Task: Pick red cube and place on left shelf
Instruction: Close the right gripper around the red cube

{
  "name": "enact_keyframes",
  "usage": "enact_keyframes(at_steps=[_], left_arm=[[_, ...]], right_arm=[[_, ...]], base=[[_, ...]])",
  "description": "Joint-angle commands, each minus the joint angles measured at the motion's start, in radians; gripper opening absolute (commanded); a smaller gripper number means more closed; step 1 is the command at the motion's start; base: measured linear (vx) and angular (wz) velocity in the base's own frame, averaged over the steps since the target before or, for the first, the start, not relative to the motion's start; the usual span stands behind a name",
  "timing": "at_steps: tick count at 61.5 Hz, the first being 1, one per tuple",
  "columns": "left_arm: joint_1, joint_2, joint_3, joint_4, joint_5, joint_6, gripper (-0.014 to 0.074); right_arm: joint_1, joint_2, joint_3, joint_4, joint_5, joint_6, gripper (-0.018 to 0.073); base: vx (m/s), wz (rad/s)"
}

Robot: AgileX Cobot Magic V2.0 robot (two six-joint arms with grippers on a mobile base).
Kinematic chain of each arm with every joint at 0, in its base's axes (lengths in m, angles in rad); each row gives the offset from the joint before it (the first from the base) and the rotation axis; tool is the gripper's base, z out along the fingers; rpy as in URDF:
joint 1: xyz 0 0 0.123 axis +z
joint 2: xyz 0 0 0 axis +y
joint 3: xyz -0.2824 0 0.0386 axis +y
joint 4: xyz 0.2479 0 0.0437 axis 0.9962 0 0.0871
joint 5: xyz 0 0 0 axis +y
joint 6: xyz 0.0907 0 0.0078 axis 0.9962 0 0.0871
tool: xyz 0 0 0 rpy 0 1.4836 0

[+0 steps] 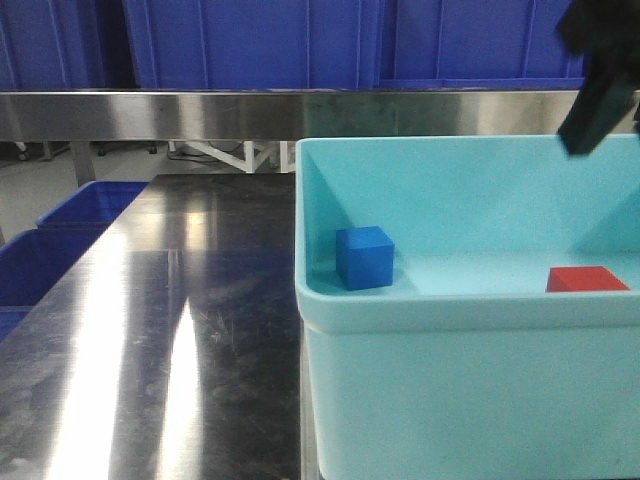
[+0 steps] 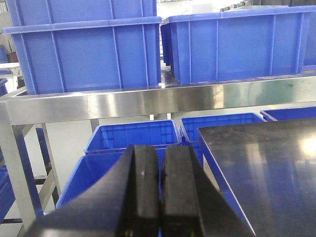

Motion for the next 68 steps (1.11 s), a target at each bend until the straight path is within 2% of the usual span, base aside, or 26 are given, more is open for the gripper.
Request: enact_keyframes(at_steps=[1,33,68], left_arm=[[-0.004,0.007,0.022,-0.006,-0.083,0.001,0.0106],[-0.004,0.007,0.022,-0.006,-0.083,0.001,0.0106],[-0.004,0.007,0.022,-0.006,-0.083,0.001,0.0106]], right_arm=[[0.029,0.022,-0.038,-0.010,-0.023,0.006,0.0481],[0.051,0.113,-0.036,-0.009,0.044,0.022,0.0481],[0.066,0.238,-0.036,-0.001,0.052,0.039,0.0481]], base=[[0.00,0.00],[0.00,0.00],[0.00,0.00]])
